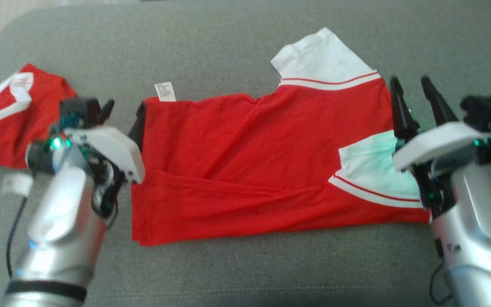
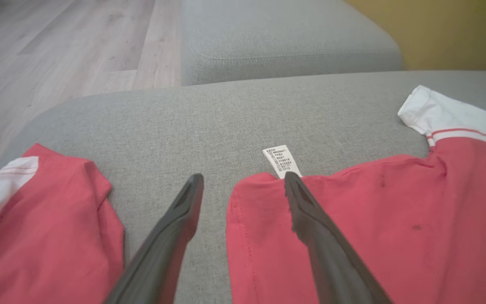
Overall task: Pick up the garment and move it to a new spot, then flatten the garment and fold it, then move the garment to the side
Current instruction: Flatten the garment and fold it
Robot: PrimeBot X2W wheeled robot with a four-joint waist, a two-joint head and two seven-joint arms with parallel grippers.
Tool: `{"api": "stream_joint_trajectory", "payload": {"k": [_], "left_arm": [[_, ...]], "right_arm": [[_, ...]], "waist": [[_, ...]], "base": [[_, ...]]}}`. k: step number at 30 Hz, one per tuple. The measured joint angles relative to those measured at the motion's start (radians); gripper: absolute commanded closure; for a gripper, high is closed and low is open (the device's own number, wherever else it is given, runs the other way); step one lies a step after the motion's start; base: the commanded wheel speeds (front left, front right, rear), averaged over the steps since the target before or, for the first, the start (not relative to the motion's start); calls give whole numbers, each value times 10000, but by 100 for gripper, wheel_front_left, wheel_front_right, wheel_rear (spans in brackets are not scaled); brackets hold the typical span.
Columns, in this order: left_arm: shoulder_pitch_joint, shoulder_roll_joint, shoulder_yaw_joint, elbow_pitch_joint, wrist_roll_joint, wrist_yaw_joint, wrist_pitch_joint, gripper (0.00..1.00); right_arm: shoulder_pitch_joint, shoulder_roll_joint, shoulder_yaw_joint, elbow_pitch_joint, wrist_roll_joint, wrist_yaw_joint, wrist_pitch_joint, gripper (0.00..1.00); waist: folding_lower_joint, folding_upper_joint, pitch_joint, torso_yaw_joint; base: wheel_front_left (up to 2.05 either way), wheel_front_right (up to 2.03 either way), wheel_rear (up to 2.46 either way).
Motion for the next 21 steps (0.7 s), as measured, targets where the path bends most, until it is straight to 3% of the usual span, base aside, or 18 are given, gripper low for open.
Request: {"api": "stream_joint_trajectory", "payload": {"k": [9,20,21], "left_arm": [[-1583,594,-334,1241,-59,-539,1436,0],[-2068,658,-1037,2265,-690,-688,1501,0],[-2155,683,-1139,2301,-698,-736,1494,16]], "right_arm": [[-1120,2,685,374,-48,0,-79,0],[-1629,-174,909,894,50,0,-299,0],[-1776,-238,915,918,50,0,-299,0]], "waist": [[1,0,947,-258],[1,0,1380,-529],[0,0,1412,-524]], "base": [[0,0,0],[0,0,0],[0,0,0]]}}
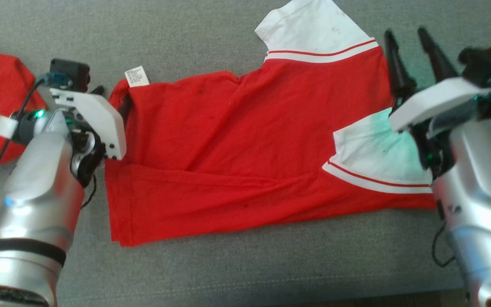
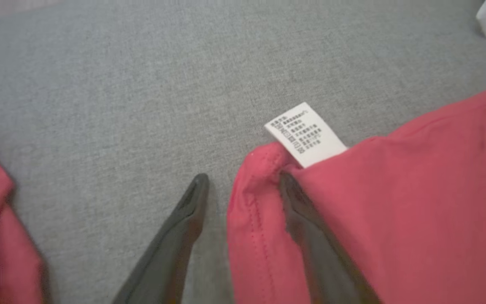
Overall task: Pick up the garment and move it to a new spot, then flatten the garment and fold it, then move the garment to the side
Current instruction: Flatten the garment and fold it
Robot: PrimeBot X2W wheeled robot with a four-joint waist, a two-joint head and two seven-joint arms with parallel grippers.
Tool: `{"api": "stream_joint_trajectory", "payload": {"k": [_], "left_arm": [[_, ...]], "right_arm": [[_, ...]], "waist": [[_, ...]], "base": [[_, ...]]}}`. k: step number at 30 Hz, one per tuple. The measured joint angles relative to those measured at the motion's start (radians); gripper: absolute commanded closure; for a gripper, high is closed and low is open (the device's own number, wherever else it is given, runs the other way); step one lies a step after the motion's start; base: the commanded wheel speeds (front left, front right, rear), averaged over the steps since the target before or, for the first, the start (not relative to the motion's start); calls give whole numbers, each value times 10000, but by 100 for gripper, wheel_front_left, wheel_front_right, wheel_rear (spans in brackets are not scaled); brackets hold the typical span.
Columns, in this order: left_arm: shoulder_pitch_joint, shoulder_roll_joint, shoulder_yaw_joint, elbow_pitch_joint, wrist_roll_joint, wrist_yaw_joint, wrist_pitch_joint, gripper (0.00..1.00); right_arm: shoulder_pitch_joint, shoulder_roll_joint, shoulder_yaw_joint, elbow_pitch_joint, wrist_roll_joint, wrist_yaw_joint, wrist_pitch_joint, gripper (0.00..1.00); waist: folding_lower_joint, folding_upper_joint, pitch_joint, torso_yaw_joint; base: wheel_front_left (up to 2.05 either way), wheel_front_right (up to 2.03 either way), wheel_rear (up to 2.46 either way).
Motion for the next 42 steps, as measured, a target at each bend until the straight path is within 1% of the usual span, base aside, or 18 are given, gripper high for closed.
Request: {"api": "stream_joint_trajectory", "payload": {"k": [2,3,8,11,12,19,24,30,31,32,33,35,38,42], "left_arm": [[-167,15,-163,44,-169,-10,-42,96],[-240,15,-245,79,-230,-10,-77,100],[-512,12,-779,136,-594,-10,-169,100],[-695,-4,-1089,75,-809,-17,-232,100],[-770,-59,-1195,4,-897,-21,-408,100],[-1143,-633,-1582,-27,-1062,-21,-1003,100],[-1433,-1049,-1858,-19,-1175,-21,-1338,100],[-1794,-1337,-2113,17,-1415,-21,-1647,100],[-1858,-1350,-2138,67,-1453,-21,-1726,100],[-1910,-1352,-2148,113,-1509,-21,-1781,100],[-1947,-1352,-2165,171,-1553,-21,-1841,100],[-2020,-1350,-2167,293,-1561,-21,-1985,100],[-2136,-1285,-2157,502,-1561,-21,-2161,100],[-2334,-1189,-2082,738,-1563,50,-2560,100]], "right_arm": [[-292,-75,8,50,-2,0,4,0],[-432,-92,31,100,-4,0,17,0],[-1160,-130,52,650,-86,0,401,0],[-1824,-219,29,1206,-188,0,750,0],[-2321,-314,54,1657,-334,0,984,0],[-3827,-570,176,3300,-1049,0,1678,0],[-4627,-803,151,4385,-1499,0,2011,0],[-5261,-1024,125,5440,-2002,0,2311,0],[-5310,-1012,205,5544,-2065,0,2359,8],[-5386,-1003,253,5607,-2063,0,2380,51],[-5481,-1007,295,5634,-2063,0,2380,100],[-5632,-989,349,5735,-2044,0,2360,100],[-5642,-1007,326,5892,-2052,0,2006,100],[-5754,-1116,-4,6063,-2349,0,1197,100]], "waist": [[0,0,69,20],[0,0,109,35],[0,0,339,194],[0,0,479,384],[0,0,570,549],[1,0,933,1357],[1,0,1258,1950],[1,0,1670,2504],[1,0,1734,2555],[1,0,1781,2586],[0,0,1812,2601],[0,0,1830,2560],[0,0,1801,2423],[0,0,1757,2201]], "base": [[0,0,0],[0,0,0],[0,0,0],[0,0,0],[0,0,0],[0,0,0],[0,0,0],[0,0,0],[0,0,0],[0,0,0],[0,0,0],[0,0,0],[0,0,0],[0,0,0]]}}
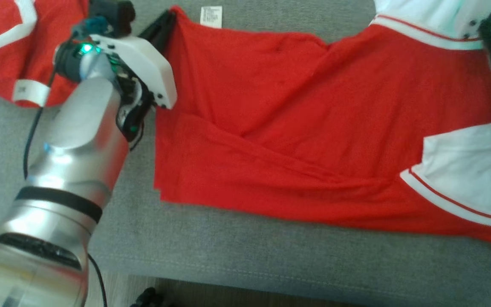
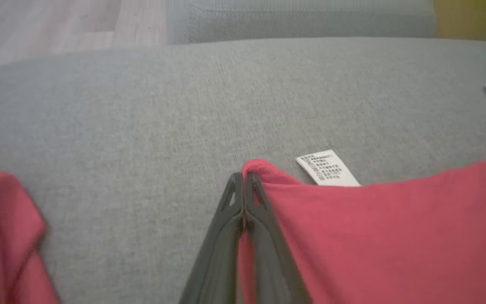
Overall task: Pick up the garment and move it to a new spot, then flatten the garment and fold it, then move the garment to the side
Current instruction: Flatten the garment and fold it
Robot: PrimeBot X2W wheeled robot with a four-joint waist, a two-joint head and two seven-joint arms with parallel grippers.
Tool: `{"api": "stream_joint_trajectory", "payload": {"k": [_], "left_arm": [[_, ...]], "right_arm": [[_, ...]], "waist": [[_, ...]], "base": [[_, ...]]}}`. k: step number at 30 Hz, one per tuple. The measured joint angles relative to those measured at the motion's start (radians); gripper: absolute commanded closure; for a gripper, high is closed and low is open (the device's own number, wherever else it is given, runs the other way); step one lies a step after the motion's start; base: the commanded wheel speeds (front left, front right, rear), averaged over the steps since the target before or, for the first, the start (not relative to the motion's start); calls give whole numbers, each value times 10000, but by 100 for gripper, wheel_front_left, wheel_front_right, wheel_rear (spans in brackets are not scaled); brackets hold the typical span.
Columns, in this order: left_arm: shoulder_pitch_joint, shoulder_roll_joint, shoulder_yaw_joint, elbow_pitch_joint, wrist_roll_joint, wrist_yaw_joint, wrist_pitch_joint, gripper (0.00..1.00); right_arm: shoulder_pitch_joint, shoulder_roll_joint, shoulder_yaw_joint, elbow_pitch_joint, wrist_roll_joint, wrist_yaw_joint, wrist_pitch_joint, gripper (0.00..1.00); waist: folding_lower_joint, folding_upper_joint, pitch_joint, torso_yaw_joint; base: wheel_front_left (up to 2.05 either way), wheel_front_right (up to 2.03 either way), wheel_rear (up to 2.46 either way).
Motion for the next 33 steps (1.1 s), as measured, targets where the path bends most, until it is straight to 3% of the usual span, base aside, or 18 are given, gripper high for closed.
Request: {"api": "stream_joint_trajectory", "payload": {"k": [9,19,27,33], "left_arm": [[-816,82,192,512,2,311,-844,100],[-695,178,313,1143,-100,366,-1273,100],[829,364,523,1055,-215,474,-1442,100],[2266,416,1020,96,-257,732,-1444,100]], "right_arm": [[-582,-272,-1369,307,-886,0,-1848,100],[-588,543,-1674,585,-895,0,-2798,100],[1047,811,-907,-343,383,0,-3189,100],[2977,769,-265,-1703,1931,0,-3235,100]], "waist": [[0,0,-176,-341],[0,0,-583,-726],[-1,0,-1364,-1069],[-1,1,-2044,-1344]], "base": [[0,0,0],[0,0,0],[0,0,0],[0,0,0]]}}
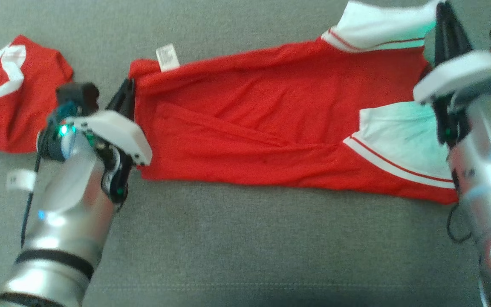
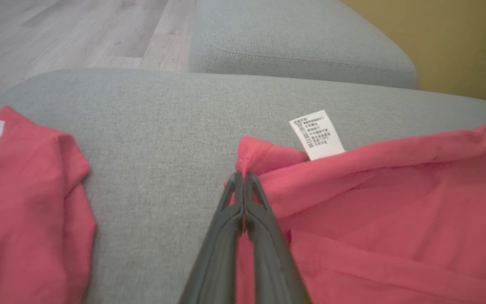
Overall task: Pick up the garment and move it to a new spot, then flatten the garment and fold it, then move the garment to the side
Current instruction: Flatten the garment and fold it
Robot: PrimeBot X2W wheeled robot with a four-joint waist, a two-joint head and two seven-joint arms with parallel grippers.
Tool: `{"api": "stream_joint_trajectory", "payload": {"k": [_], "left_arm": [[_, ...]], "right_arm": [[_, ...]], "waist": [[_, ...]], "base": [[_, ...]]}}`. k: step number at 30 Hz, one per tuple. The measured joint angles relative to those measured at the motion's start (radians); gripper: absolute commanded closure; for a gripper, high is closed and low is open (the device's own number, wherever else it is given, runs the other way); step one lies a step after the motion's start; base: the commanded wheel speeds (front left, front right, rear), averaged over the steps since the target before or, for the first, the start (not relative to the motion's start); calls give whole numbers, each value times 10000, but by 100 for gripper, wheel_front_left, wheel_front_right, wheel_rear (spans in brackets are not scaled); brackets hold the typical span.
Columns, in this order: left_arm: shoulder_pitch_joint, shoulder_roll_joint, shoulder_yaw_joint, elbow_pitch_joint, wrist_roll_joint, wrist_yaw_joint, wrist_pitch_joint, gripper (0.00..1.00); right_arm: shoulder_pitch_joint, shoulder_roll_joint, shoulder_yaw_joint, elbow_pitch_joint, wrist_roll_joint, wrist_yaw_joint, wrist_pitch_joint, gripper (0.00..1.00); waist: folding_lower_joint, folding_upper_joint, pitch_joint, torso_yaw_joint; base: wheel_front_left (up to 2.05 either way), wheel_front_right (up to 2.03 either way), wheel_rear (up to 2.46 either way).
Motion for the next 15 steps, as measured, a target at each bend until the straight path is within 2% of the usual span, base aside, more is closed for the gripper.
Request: {"api": "stream_joint_trajectory", "payload": {"k": [7,15], "left_arm": [[1569,8,502,-721,15,176,0,100],[2415,-36,976,-976,230,270,0,100]], "right_arm": [[2454,-205,343,-1793,1400,0,339,100],[4705,-194,171,-3519,2069,0,959,100]], "waist": [[0,0,-654,-270],[0,0,-969,-496]], "base": [[0,0,0],[0,0,0]]}}
